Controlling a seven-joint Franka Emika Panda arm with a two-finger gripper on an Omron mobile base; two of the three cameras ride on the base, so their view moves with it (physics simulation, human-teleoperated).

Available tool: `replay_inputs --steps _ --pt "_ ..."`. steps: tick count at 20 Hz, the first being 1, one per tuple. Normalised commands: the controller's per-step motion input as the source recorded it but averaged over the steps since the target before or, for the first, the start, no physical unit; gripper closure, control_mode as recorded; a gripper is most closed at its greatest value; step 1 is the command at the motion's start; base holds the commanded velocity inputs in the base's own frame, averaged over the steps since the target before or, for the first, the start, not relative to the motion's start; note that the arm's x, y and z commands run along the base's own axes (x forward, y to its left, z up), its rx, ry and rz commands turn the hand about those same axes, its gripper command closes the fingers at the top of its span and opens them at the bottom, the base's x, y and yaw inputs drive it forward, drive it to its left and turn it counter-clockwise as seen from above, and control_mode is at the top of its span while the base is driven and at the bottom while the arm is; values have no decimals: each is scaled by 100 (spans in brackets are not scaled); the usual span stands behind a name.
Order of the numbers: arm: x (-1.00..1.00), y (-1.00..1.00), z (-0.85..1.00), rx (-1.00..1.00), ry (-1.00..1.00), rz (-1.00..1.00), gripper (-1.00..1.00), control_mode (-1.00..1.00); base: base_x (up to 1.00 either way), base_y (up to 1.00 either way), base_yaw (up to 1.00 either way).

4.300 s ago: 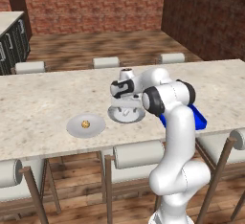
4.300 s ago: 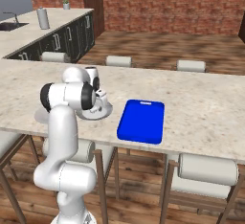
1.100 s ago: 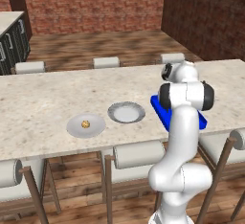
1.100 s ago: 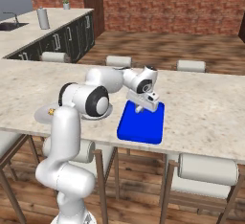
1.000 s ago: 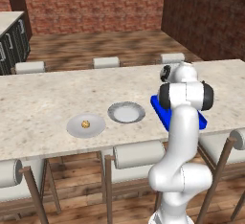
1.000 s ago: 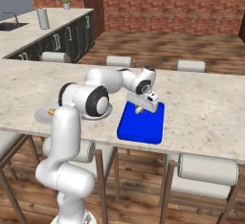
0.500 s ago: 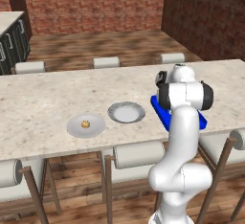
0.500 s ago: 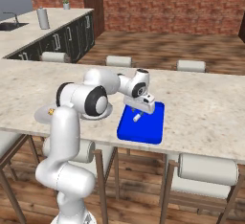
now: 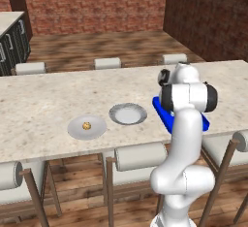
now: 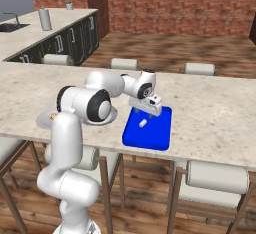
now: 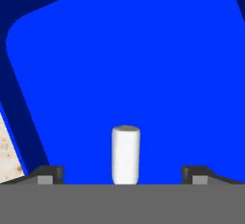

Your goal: Move the dessert items from the plates to the tray.

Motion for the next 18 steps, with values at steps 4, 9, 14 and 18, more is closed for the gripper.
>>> replay_inputs --steps 4,9,14,18 --pt "-15 54 60 0 -8 5 -100 -100 0 0 0" --pt "-41 98 39 -2 -3 10 -100 -100 0 0 0" --pt "-60 100 29 -13 -4 11 -100 -100 0 0 0" --pt "-78 100 17 -12 -1 16 -100 -100 0 0 0"
